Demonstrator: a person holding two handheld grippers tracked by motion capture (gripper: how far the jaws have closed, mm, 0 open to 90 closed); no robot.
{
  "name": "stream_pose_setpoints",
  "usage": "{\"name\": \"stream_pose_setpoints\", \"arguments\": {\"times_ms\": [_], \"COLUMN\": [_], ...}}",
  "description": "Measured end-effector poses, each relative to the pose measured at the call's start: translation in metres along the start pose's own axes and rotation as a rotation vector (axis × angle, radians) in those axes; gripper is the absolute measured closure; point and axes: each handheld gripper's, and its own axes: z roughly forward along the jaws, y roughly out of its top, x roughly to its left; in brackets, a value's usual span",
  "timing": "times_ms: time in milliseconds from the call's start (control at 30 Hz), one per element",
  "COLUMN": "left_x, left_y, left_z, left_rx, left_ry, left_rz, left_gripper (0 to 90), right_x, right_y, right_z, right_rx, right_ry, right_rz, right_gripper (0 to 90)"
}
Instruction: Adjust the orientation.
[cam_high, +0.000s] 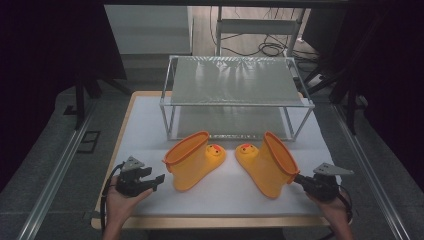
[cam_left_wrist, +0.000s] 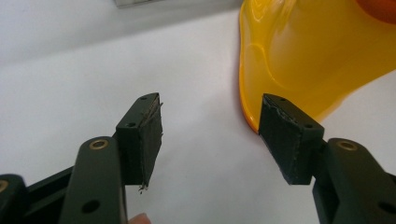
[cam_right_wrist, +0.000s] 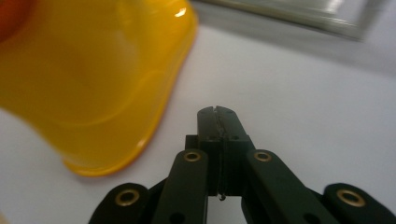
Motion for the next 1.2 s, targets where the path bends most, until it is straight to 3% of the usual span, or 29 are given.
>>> {"name": "stream_pose_setpoints", "arguments": {"times_ms": [167,200,233,467,600,633,867,1067,1200], "left_x": [-0.002,-0.003,-0.003,-0.003,-0.005,-0.005,-0.006,-0.001,-0.001], "left_y": [0.0,0.0,-0.001,0.0,0.002,0.002,0.006,0.008,0.008], "left_z": [0.002,0.003,0.003,0.003,0.001,0.001,-0.005,-0.007,-0.007], "left_rx": [0.01,0.015,0.018,0.021,0.017,0.017,0.005,0.001,0.006], "left_ry": [0.0,0.002,0.002,0.002,-0.005,-0.005,-0.01,0.0,0.002], "left_rz": [0.013,0.016,0.015,0.009,0.011,0.011,0.01,0.001,-0.002], "left_gripper": [38.9,38.9,38.8,38.6,38.5,38.4,38.2,38.2,38.2], "right_x": [0.021,0.021,0.027,0.036,0.053,0.053,0.09,0.107,0.121], "right_y": [0.007,0.007,0.009,0.01,0.014,0.014,0.026,0.035,0.04], "right_z": [0.014,0.014,0.015,0.015,0.021,0.021,0.04,0.055,0.068], "right_rx": [0.051,0.051,0.066,0.081,0.096,0.096,0.105,0.098,0.081], "right_ry": [0.077,0.077,0.062,0.108,0.165,0.165,0.227,0.252,0.241], "right_rz": [-0.105,-0.105,-0.14,-0.175,-0.236,-0.236,-0.321,-0.34,-0.355], "right_gripper": [89.4,89.4,89.4,89.5,89.5,89.5,89.4,89.4,89.4]}}
